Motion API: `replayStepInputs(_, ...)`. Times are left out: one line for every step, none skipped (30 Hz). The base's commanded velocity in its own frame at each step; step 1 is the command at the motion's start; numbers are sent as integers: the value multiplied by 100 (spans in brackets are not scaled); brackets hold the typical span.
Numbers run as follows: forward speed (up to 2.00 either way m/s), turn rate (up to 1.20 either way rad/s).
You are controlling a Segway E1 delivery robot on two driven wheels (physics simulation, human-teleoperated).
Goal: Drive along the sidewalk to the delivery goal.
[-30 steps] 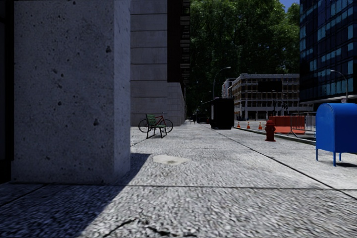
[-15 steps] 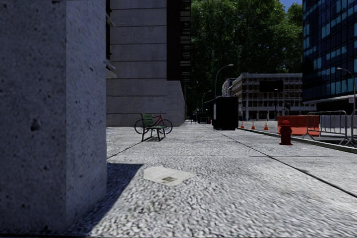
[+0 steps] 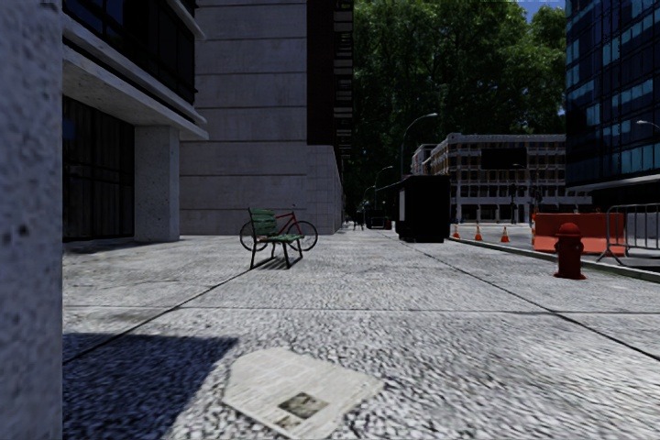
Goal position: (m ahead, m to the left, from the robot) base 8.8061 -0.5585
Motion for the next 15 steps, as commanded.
replayStepInputs(200,0)
replayStepInputs(200,0)
replayStepInputs(200,0)
replayStepInputs(200,0)
replayStepInputs(200,0)
replayStepInputs(200,0)
replayStepInputs(200,0)
replayStepInputs(200,0)
replayStepInputs(200,0)
replayStepInputs(200,0)
replayStepInputs(200,0)
replayStepInputs(200,0)
replayStepInputs(200,0)
replayStepInputs(200,0)
replayStepInputs(200,0)
